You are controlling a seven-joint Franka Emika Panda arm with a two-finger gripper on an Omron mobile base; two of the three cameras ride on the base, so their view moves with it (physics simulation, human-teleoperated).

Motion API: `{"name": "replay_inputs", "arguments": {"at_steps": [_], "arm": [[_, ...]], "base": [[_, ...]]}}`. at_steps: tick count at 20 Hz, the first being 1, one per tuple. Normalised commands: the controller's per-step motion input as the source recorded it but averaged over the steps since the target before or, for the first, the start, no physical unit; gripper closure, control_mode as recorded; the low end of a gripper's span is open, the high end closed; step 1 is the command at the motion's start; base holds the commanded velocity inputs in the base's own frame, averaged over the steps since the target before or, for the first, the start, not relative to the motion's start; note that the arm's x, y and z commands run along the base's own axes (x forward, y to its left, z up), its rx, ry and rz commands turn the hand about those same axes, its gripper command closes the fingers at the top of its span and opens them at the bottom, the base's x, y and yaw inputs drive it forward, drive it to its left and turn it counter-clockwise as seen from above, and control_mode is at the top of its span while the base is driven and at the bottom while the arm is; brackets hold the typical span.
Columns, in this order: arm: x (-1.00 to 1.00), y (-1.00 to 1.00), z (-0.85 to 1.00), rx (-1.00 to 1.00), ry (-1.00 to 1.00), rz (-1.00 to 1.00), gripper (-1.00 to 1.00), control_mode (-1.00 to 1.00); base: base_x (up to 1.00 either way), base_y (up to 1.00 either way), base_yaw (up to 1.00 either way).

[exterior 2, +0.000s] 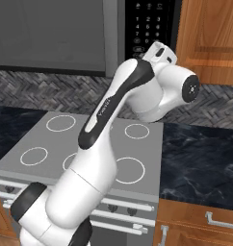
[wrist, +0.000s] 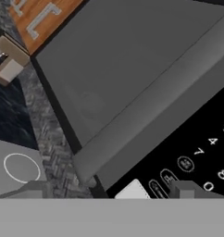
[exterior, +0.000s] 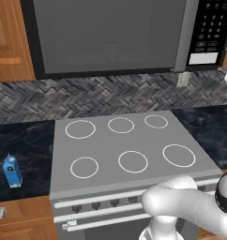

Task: Place the microwavable item in the microwave. Then, close the microwave door and press the start button.

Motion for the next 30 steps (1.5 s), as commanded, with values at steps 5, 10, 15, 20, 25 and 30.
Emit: {"name": "replay_inputs", "arguments": {"at_steps": [5, 10, 15, 20, 25, 30], "arm": [[0.51, -0.02, 0.0, 0.0, 0.01, 0.0, -1.0, -1.0], [0.48, -0.06, 0.0, 0.0, 0.03, 0.0, -1.0, -1.0], [0.37, -0.21, -0.01, 0.0, 0.05, 0.0, -1.0, -1.0], [0.34, -0.21, 0.0, 0.0, 0.04, 0.0, -1.0, -1.0], [0.36, -0.16, -0.06, 0.0, 0.07, 0.0, -1.0, -1.0], [0.4, 0.0, -0.11, 0.0, 0.06, 0.0, -1.0, -1.0]], "base": [[0.0, 0.0, 0.0], [0.0, 0.0, 0.0], [0.0, 0.0, 0.0], [0.0, 0.0, 0.0], [0.0, 0.0, 0.0], [0.0, 0.0, 0.0]]}}
